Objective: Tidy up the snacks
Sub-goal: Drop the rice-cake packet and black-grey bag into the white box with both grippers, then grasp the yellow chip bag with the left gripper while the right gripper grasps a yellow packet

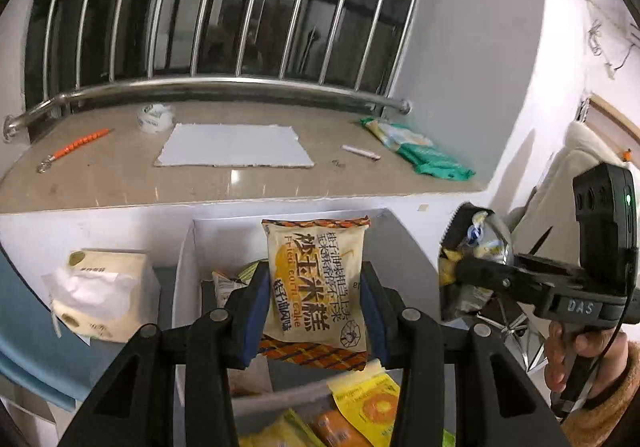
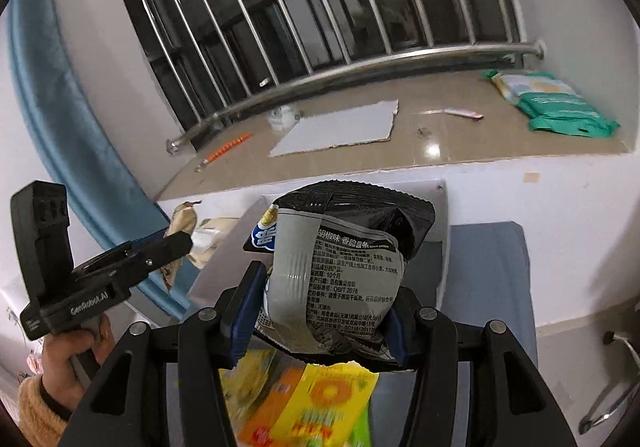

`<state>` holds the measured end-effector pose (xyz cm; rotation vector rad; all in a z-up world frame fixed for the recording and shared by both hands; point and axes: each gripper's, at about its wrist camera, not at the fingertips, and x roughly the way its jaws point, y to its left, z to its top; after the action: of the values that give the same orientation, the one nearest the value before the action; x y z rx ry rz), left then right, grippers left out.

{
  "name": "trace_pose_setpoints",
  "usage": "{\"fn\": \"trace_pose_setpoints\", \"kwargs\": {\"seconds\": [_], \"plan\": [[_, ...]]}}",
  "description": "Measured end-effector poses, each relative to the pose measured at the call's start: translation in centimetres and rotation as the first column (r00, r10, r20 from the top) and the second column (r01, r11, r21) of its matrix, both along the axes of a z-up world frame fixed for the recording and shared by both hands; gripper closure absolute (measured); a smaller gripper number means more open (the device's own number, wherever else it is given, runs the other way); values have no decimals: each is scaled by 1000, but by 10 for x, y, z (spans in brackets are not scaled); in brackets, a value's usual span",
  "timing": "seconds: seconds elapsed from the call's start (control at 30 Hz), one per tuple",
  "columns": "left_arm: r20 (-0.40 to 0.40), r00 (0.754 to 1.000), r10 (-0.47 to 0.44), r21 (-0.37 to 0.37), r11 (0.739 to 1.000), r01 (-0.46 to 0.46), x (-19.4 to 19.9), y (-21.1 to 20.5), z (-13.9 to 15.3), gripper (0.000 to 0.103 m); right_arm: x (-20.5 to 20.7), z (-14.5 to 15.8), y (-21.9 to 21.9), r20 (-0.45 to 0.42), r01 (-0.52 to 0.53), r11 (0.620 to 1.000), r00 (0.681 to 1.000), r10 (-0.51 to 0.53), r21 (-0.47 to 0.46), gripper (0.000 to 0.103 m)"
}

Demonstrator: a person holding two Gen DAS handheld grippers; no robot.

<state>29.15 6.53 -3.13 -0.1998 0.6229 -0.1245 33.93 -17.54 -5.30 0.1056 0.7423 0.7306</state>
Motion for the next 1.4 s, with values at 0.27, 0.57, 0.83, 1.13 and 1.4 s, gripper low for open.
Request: {"fn": "trace_pose_setpoints", "kwargs": {"seconds": [0.27, 0.57, 0.83, 1.13, 1.4], "plan": [[-93, 995, 37, 44, 999, -33, 23, 4, -24, 1, 55, -24, 15, -89, 39, 998, 995, -43, -43, 17], [-114, 990, 87, 48, 995, -82, 13, 20, -31, 0, 47, -16, 3, -24, 99, 992, 995, -101, -75, 0], [-44, 998, 41, 79, 996, -38, -47, 9, -10, 0, -18, 11, -11, 110, 57, 992, 993, -44, -112, 0], [17, 1000, -24, 50, 999, 23, -172, -18, -20, 0, -143, -12, -62, 149, -1, 1000, 989, 5, -28, 0], [-15, 999, 41, -34, 999, -41, -244, -25, -58, 0, -213, -65, -90, 60, 37, 999, 998, -36, -25, 0]]}}
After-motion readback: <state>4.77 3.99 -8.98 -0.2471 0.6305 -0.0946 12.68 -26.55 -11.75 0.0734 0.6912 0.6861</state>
